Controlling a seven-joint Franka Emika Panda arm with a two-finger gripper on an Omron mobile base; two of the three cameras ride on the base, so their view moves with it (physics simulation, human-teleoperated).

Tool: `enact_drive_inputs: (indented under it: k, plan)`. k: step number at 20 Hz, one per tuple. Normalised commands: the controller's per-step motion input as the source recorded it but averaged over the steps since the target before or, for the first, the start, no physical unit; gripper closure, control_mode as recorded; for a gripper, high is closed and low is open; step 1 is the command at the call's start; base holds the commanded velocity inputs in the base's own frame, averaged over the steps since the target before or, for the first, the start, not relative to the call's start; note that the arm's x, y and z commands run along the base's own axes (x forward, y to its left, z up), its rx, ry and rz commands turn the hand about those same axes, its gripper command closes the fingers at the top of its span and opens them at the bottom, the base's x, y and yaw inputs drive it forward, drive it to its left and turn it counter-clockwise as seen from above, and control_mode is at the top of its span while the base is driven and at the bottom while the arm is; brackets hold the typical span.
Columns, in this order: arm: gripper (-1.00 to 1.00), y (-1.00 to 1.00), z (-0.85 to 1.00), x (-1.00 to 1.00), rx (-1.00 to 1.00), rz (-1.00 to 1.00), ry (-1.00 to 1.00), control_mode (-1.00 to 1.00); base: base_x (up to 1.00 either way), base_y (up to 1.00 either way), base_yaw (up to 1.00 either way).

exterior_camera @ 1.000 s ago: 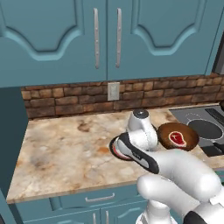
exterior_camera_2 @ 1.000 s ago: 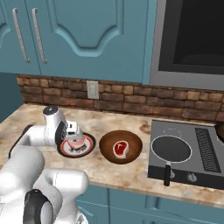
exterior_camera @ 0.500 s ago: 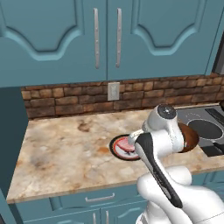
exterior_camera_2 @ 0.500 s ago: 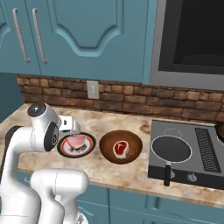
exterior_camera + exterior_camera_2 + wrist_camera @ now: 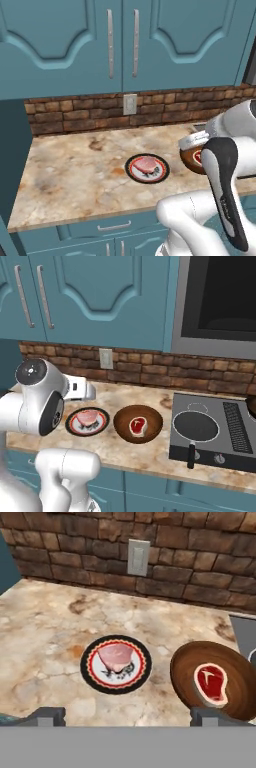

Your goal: Place one of the steaks on the plate and the other in the bowl. Then place the bowl in the fridge.

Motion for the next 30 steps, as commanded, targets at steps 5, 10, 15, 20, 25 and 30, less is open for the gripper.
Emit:
enact_drive_inputs:
  k: [5,10,15,20,25,30]
  plan:
    - [-1.0,-0.29,0.09,-0.97,0.05,0.0,-0.34,-1.0,0.0,0.0,0.0]
    - [-1.0,-0.03,0.0,-0.72,0.0,0.0,-0.2,-1.0,0.0,0.0,0.0]
    - [-1.0,0.0,-0.01,-0.46,0.0,0.0,-0.11,-1.0,0.0,0.0,0.0]
    - [-1.0,0.0,-0.04,-0.13,0.0,0.0,-0.02,1.0,-0.32,0.0,0.0]
    - [-1.0,0.0,0.0,0.0,0.0,0.0,0.0,1.0,-0.79,0.0,0.0]
    - [-1.0,0.0,0.0,0.0,0.0,0.0,0.0,1.0,-0.85,0.0,0.0]
